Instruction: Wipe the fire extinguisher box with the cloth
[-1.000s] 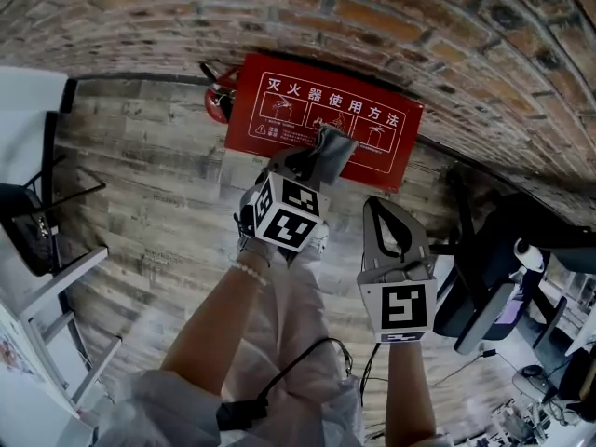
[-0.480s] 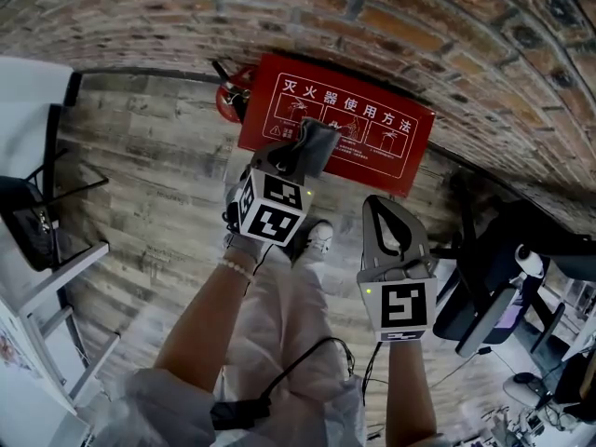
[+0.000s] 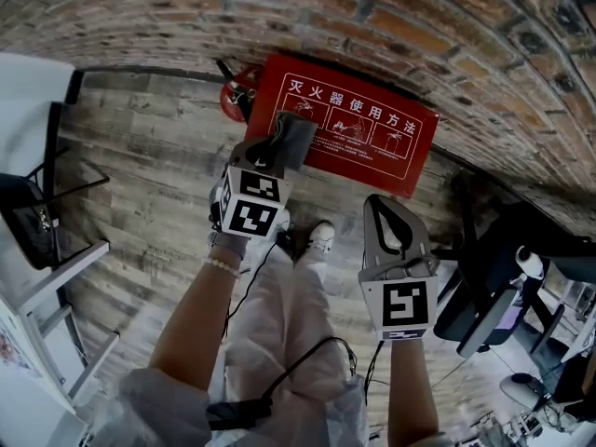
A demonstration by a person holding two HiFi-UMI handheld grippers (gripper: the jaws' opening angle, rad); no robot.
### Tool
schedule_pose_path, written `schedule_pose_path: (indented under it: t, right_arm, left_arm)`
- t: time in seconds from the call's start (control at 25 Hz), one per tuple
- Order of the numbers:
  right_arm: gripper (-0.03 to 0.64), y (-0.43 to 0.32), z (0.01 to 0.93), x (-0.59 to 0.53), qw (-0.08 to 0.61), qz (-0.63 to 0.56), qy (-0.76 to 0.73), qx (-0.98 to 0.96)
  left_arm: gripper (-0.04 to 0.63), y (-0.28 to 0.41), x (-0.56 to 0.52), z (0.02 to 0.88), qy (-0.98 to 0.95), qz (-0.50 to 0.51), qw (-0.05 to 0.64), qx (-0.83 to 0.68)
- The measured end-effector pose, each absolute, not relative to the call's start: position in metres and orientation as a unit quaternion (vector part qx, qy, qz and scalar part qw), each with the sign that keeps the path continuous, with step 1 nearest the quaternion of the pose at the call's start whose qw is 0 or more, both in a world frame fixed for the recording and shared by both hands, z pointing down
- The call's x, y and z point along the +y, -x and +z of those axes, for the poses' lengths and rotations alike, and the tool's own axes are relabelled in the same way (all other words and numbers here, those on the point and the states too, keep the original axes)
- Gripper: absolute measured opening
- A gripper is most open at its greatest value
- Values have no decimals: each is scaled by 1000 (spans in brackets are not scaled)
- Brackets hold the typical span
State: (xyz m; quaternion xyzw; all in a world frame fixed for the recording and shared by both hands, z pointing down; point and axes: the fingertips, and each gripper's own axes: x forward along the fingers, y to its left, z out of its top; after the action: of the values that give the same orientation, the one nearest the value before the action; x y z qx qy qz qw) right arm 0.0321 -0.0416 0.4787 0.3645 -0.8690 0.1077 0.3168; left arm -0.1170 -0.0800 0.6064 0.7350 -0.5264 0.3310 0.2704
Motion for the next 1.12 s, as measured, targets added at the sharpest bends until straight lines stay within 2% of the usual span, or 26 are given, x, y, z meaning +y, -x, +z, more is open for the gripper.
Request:
schedule_pose_path:
  t: [0.56, 0.8, 1.12]
  right_arm:
    - [9, -18, 481, -40, 317, 107, -360, -871]
    - [9, -9, 481, -39, 317, 107, -356, -872]
    - [10, -3, 483, -34, 319, 106, -355, -872]
  left_arm:
    - [15, 164, -78, 606, -715, 329, 264, -557]
    - [14, 186, -76, 604, -692, 324, 286, -579]
    - [14, 189, -77, 604, -692, 316, 290, -581]
